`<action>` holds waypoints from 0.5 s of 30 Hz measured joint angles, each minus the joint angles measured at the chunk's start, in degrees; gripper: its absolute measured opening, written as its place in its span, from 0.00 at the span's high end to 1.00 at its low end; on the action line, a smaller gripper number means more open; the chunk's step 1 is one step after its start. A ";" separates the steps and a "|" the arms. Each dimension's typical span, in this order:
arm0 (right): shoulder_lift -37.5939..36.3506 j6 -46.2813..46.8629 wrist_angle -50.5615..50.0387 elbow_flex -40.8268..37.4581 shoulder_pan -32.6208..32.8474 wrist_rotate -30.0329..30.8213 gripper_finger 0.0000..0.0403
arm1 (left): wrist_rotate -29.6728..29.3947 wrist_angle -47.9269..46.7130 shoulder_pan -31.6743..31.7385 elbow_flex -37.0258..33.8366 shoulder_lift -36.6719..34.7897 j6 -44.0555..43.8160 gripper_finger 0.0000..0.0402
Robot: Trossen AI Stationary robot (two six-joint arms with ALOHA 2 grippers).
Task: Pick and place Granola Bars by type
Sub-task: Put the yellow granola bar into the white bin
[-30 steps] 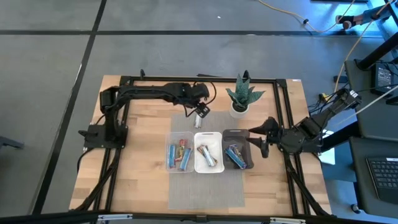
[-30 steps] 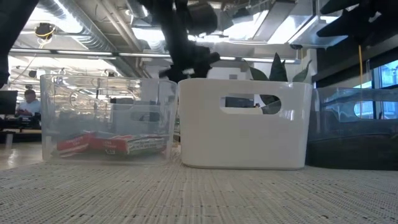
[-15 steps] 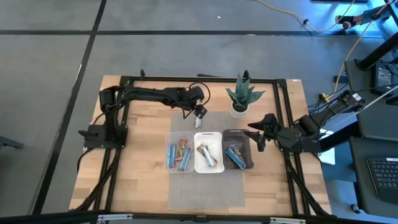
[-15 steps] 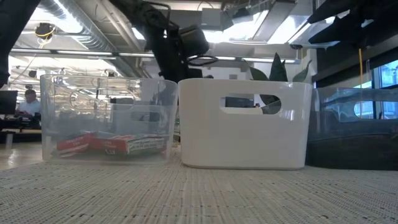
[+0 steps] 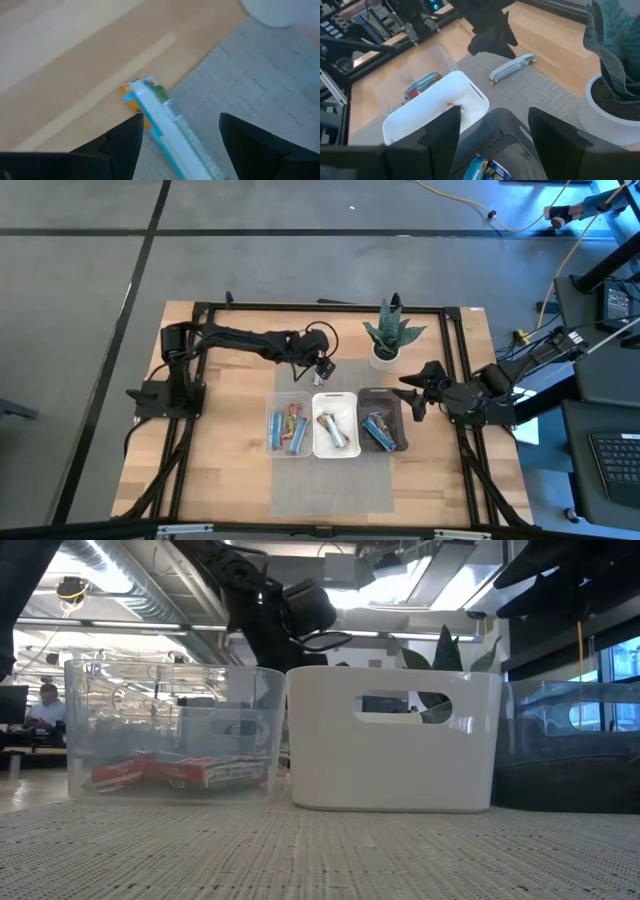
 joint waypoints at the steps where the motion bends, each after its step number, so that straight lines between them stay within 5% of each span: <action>1: 0.00 0.05 -0.18 0.00 0.00 -0.02 0.41 | -1.10 0.60 -0.67 0.00 0.22 0.00 0.37; 10: 0.02 -0.01 -0.26 0.00 0.00 -0.03 0.41 | -8.11 -0.13 -3.66 -0.04 3.46 -5.50 0.37; 15: 0.02 -0.02 -0.49 0.00 0.00 -2.74 0.41 | -5.84 0.48 -3.17 -0.02 4.48 -7.59 0.37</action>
